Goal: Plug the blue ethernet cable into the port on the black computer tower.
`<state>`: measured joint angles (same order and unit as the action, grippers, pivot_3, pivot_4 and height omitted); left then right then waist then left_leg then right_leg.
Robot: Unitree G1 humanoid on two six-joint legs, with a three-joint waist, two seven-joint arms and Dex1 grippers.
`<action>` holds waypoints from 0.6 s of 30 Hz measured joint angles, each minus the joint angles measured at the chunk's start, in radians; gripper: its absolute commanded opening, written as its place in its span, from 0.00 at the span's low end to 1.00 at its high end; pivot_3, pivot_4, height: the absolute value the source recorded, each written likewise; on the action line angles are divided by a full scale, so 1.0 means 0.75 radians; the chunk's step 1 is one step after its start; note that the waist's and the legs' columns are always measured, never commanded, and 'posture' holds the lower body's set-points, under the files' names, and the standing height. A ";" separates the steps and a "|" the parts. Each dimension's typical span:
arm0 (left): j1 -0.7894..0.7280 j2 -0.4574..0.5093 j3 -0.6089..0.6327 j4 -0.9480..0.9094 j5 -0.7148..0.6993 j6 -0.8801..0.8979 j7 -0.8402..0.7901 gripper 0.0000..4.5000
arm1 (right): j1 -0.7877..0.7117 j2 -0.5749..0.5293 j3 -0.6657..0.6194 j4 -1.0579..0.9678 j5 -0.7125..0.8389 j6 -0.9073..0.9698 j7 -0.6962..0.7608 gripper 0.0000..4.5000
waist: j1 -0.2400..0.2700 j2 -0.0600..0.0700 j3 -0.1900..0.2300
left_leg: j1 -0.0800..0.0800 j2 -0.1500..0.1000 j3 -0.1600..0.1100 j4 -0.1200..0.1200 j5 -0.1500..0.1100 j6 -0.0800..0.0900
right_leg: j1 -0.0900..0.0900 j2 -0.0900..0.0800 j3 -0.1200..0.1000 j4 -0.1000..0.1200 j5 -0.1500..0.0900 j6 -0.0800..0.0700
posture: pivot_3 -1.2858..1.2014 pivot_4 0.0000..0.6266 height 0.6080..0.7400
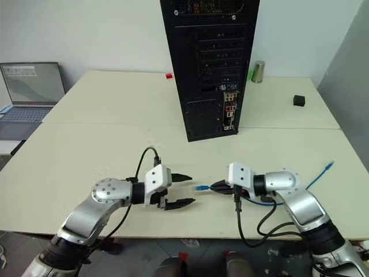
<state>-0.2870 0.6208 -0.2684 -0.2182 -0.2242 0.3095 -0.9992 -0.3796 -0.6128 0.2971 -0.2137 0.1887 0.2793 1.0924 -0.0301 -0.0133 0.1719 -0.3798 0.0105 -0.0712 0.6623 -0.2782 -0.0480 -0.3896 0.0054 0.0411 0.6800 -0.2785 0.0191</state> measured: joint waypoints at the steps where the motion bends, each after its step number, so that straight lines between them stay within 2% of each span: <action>1: -0.002 -0.002 -0.002 0.004 0.000 -0.012 -0.015 0.72 | -0.004 0.001 0.000 0.000 -0.001 0.003 0.000 0.00 | -0.001 0.000 0.000 | 0.000 0.000 -0.001 0.000 0.000 0.000 | 0.000 0.000 0.000 0.000 0.000 0.000 | 0.52 0.24 1.00; 3: -0.002 -0.004 -0.003 0.012 -0.004 -0.016 -0.033 0.67 | -0.005 0.004 0.001 0.001 -0.001 0.007 0.000 0.00 | -0.001 0.000 0.000 | 0.000 0.000 -0.001 0.000 0.000 0.000 | 0.000 0.000 0.000 0.000 0.000 0.000 | 0.52 0.24 1.00; 7: -0.002 -0.008 -0.003 0.031 -0.008 -0.016 -0.058 0.44 | -0.005 0.022 0.002 0.001 -0.002 0.018 -0.003 0.00 | -0.001 0.000 0.000 | 0.000 0.000 -0.002 0.000 0.000 0.000 | 0.000 0.000 0.000 0.000 0.000 0.000 | 0.52 0.24 1.00; 15: -0.014 -0.023 -0.003 0.043 -0.006 -0.016 -0.066 0.07 | -0.005 0.030 0.002 0.001 -0.012 0.020 0.000 0.00 | -0.001 0.000 0.000 | 0.000 0.000 -0.004 0.000 0.000 0.000 | 0.000 0.000 0.000 0.000 0.000 0.000 | 0.52 0.24 1.00; 16: -0.014 -0.023 -0.003 0.044 -0.006 -0.016 -0.065 0.03 | -0.005 0.030 0.002 0.002 -0.012 0.020 0.000 0.00 | -0.001 0.000 0.000 | 0.000 0.000 -0.004 0.000 0.000 0.000 | 0.000 0.000 0.000 0.000 0.000 0.000 | 0.52 0.24 1.00; 18: -0.014 -0.023 -0.003 0.044 -0.006 -0.016 -0.061 0.03 | -0.005 0.029 0.002 0.002 -0.013 0.020 0.000 0.00 | -0.001 0.000 0.000 | 0.000 0.000 -0.004 0.000 0.000 0.000 | 0.000 0.000 0.000 0.000 0.000 0.000 | 0.52 0.24 1.00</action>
<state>-0.2979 0.6032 -0.2705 -0.1849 -0.2284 0.2974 -1.0446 -0.3837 -0.5907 0.2986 -0.2121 0.1792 0.2942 1.0924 -0.0308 -0.0133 0.1719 -0.3798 0.0105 -0.0740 0.6621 -0.2782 -0.0480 -0.3896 0.0054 0.0408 0.6800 -0.2787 0.0188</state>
